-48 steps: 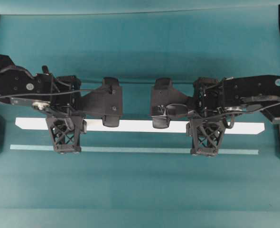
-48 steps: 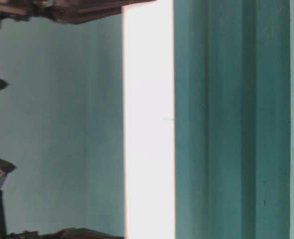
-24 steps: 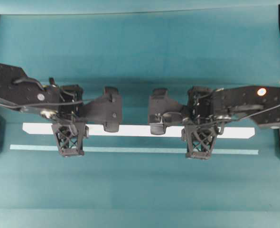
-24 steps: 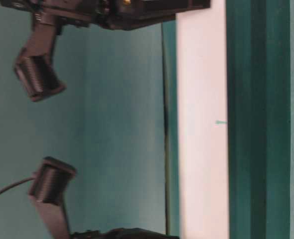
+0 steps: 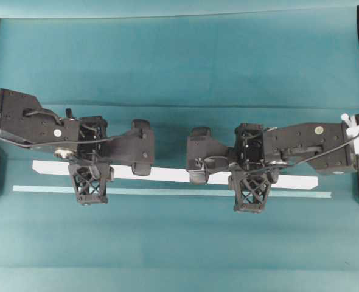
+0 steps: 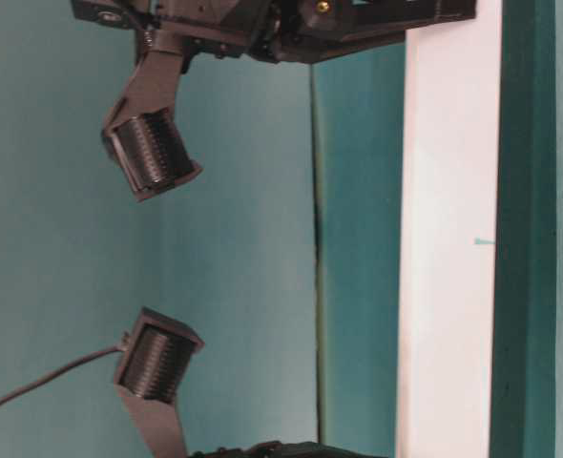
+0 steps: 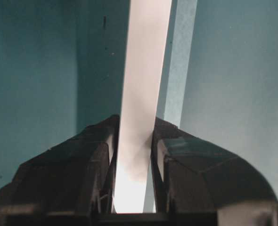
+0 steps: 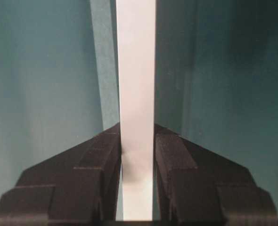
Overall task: Lift a wooden board with both hands.
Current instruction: 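Lower the board with both grippers back onto the table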
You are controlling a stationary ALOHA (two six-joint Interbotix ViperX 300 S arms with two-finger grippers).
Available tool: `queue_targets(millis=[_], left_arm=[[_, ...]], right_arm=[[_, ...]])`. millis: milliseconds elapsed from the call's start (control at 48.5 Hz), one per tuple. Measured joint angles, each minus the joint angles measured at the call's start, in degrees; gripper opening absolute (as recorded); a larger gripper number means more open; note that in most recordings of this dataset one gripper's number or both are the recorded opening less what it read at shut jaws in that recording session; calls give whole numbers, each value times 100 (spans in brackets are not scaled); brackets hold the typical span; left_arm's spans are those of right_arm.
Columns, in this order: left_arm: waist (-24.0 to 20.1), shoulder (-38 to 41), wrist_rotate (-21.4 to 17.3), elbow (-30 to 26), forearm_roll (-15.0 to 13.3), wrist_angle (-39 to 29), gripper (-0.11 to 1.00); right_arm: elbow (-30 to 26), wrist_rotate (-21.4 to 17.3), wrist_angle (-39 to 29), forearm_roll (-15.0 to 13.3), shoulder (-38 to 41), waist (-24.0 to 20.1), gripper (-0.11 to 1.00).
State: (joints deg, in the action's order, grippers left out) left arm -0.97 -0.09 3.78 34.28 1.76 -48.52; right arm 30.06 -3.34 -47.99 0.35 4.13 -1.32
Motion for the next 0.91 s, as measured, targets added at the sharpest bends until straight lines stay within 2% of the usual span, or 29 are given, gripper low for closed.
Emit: queue_targets(millis=[330,908], left_arm=[[167,193,475,246,0,606,18],[193,255,510,396,9,923,18]], right_arm=[[141,0,220,18,88,-18,22],[229,0,352,26,176,-35,22]])
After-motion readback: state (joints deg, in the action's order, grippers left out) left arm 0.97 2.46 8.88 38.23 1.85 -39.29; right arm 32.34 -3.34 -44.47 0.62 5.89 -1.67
